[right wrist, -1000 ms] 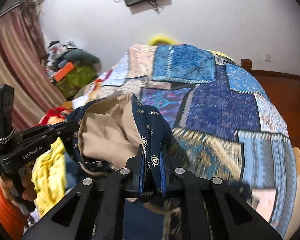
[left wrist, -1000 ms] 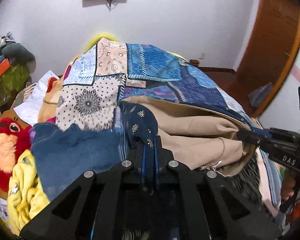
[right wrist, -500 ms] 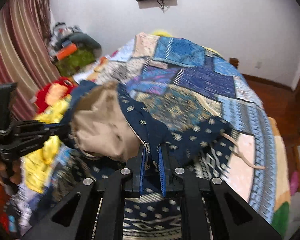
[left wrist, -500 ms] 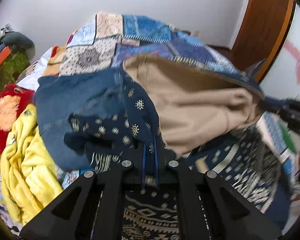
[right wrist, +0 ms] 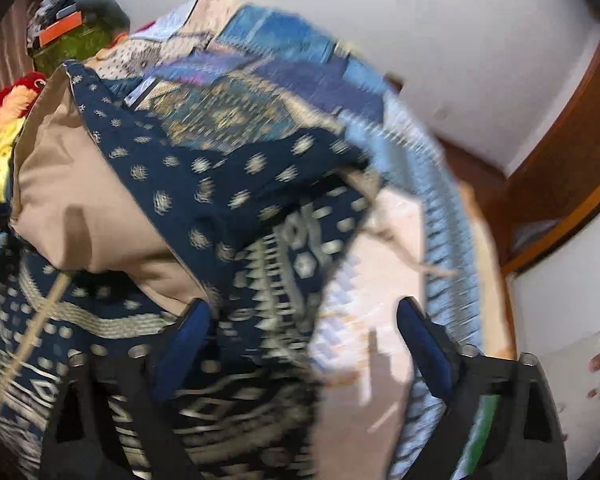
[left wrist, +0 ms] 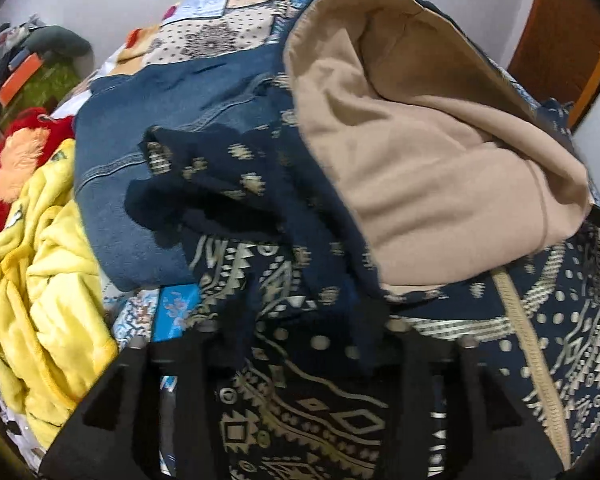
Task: Fold large clothes
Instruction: 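Grasp the beige hood with the right gripper and fold it over the body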
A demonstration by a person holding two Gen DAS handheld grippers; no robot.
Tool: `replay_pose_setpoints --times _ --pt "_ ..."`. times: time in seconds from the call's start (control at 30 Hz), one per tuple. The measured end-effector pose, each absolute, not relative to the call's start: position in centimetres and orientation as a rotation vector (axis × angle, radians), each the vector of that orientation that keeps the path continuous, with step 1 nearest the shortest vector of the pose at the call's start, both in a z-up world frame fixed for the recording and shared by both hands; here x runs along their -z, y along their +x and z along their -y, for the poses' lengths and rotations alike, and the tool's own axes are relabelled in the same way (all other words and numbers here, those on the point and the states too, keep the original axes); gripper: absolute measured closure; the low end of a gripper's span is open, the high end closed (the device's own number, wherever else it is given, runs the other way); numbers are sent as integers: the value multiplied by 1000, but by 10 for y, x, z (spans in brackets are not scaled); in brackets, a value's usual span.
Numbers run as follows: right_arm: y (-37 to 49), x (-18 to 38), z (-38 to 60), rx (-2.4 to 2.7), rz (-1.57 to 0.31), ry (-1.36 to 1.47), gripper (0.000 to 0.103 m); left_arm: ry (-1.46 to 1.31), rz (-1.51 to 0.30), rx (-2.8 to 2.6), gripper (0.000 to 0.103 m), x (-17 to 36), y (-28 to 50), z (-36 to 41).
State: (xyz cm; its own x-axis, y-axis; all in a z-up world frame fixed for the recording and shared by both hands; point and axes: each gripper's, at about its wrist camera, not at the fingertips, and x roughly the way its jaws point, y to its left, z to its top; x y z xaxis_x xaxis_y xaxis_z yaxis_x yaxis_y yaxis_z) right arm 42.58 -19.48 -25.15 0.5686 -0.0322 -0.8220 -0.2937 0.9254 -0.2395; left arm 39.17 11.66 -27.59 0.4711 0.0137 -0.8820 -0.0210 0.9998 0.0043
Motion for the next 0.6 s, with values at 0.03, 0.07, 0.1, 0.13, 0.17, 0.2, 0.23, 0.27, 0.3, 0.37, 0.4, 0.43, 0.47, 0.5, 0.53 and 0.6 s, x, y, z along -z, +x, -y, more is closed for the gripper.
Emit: replay_pose_setpoints --times 0.03,0.07,0.1,0.13,0.17,0.2,0.23,0.27,0.3,0.37,0.4,0.43,0.47,0.5,0.53,0.6 --pt "426 250 200 -165 -978 -364 9 -24 -1082 -23 46 275 391 -120" --pt "424 246 206 -186 -985 -338 9 -51 -1086 -13 44 274 389 -125" --pt "423 242 208 -206 -983 -317 9 -77 -1094 -3 43 271 388 -129" --pt "420 234 210 -235 -974 -281 9 -95 -1098 5 42 267 387 -131" --pt "418 225 212 -260 -962 -245 9 -112 -1093 12 42 262 385 -135" --pt "418 216 212 -282 -952 -216 9 -121 -1082 11 41 254 383 -138" --pt "419 210 211 -303 -944 -192 9 -123 -1069 9 40 248 383 -140" --pt "420 202 208 -331 -935 -164 9 -122 -1048 10 39 239 383 -142" --pt "422 195 203 -360 -926 -138 9 -119 -1029 11 37 231 382 -144" --pt "427 184 191 -407 -909 -104 9 -107 -990 11 35 213 385 -145" --pt "427 180 181 -422 -903 -99 9 -104 -974 14 34 206 390 -145" --pt "431 176 170 -446 -893 -97 9 -100 -962 17 33 200 394 -145" --pt "434 175 162 -461 -887 -99 9 -89 -950 19 32 194 400 -145" --pt "440 174 150 -482 -880 -103 9 -76 -941 17 32 190 406 -144" --pt "444 174 141 -495 -881 -108 9 -62 -932 14 32 187 414 -143" --pt "456 177 121 -523 -884 -120 9 -58 -927 20 32 186 427 -142"
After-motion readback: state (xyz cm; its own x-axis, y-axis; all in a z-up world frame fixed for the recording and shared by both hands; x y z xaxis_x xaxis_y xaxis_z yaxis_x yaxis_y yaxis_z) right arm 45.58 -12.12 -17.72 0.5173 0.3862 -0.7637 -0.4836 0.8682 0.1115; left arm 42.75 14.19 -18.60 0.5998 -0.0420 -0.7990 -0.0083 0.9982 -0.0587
